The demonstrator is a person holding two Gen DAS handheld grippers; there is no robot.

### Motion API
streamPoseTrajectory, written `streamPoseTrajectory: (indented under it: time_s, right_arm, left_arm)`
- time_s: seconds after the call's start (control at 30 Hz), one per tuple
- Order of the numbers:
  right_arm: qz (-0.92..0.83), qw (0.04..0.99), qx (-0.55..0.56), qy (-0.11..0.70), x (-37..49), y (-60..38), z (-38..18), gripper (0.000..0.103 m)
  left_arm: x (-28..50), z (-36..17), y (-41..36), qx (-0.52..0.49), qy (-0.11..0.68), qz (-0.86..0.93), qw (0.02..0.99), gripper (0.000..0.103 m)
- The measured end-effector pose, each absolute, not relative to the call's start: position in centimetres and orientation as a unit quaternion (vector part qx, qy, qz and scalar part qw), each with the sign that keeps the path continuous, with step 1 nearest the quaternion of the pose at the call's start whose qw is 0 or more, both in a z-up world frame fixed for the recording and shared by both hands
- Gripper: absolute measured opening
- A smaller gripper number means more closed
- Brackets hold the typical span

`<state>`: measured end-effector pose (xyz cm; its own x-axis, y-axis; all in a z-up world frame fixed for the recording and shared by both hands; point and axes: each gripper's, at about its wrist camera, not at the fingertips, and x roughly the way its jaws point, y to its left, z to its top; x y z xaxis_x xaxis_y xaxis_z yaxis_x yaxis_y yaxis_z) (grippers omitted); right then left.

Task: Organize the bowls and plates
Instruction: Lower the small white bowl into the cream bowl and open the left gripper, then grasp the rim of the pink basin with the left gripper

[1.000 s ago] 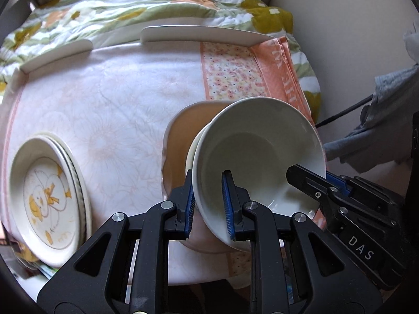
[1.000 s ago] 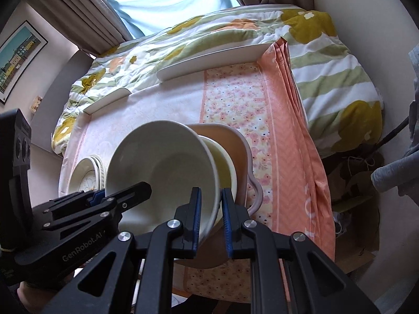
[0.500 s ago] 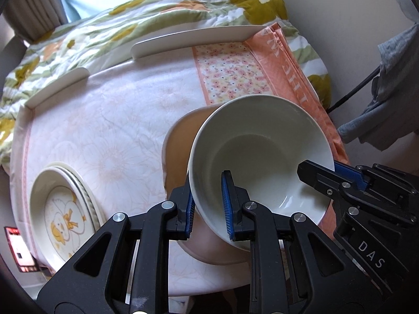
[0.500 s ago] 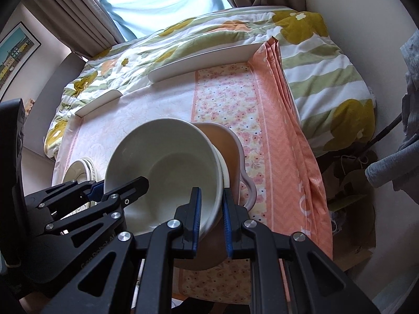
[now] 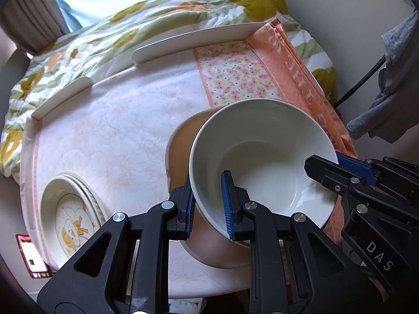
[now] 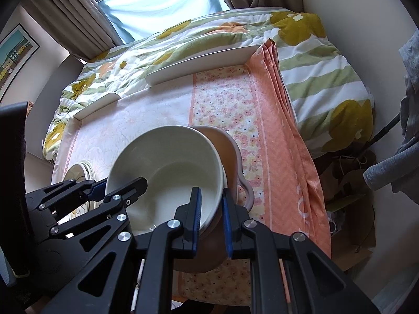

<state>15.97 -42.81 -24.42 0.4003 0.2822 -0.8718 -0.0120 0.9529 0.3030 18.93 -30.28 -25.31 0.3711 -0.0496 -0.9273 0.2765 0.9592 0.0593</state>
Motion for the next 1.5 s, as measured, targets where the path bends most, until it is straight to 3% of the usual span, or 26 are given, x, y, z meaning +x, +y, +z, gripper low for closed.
streamPoseTrajectory:
  time_s: [0.6, 1.1, 1.2, 1.27, 1.3, 1.33, 1.37, 1.4, 1.43, 1.47, 1.5]
  right_arm:
    - [0.094, 0.832, 0.120, 0.533, 15.6, -42.7, -23.9, 0.014]
    - [0.079, 0.848, 0.115, 0.511, 14.2, -43.3, -20.7, 0.014]
    - [0.082, 0.856, 0.113, 0.498, 13.4, -43.6, -18.7, 0.014]
    - [0.086, 0.865, 0.107, 0.482, 12.8, -43.8, -16.9, 0.014]
    - [0.089, 0.870, 0.102, 0.473, 12.4, -43.8, -16.0, 0.015]
    - [0.091, 0.877, 0.096, 0.463, 11.9, -43.8, -15.1, 0.018]
    - [0.091, 0.883, 0.088, 0.453, 11.5, -43.7, -14.2, 0.033]
    - [0.091, 0.890, 0.080, 0.439, 11.0, -43.7, -13.3, 0.060]
    - [0.093, 0.901, 0.073, 0.418, 10.3, -43.7, -12.4, 0.075]
    - [0.095, 0.911, 0.065, 0.396, 9.6, -43.7, -11.7, 0.097]
    - [0.096, 0.920, 0.058, 0.375, 8.9, -43.7, -11.1, 0.102]
  left_arm:
    - [18.2, -24.8, -29.4, 0.097, 0.547, -0.088, 0.827, 0.016]
    - [16.4, -20.3, -27.1, 0.063, 0.509, -0.069, 0.856, 0.017]
    - [15.7, -18.0, -26.1, 0.057, 0.487, -0.062, 0.869, 0.031]
    - [15.0, -16.1, -25.2, 0.050, 0.464, -0.060, 0.883, 0.074]
    - [14.4, -14.9, -24.6, 0.048, 0.445, -0.055, 0.893, 0.084]
    - [14.0, -13.9, -24.1, 0.047, 0.428, -0.053, 0.901, 0.095]
    - [13.4, -12.8, -23.6, 0.043, 0.410, -0.057, 0.909, 0.097]
    - [12.9, -11.8, -23.0, 0.039, 0.395, -0.060, 0.916, 0.098]
    - [12.5, -11.1, -22.5, 0.036, 0.382, -0.063, 0.921, 0.099]
    - [12.1, -10.6, -22.0, 0.036, 0.367, -0.068, 0.927, 0.099]
    - [11.5, -10.3, -21.5, 0.042, 0.342, -0.079, 0.935, 0.100]
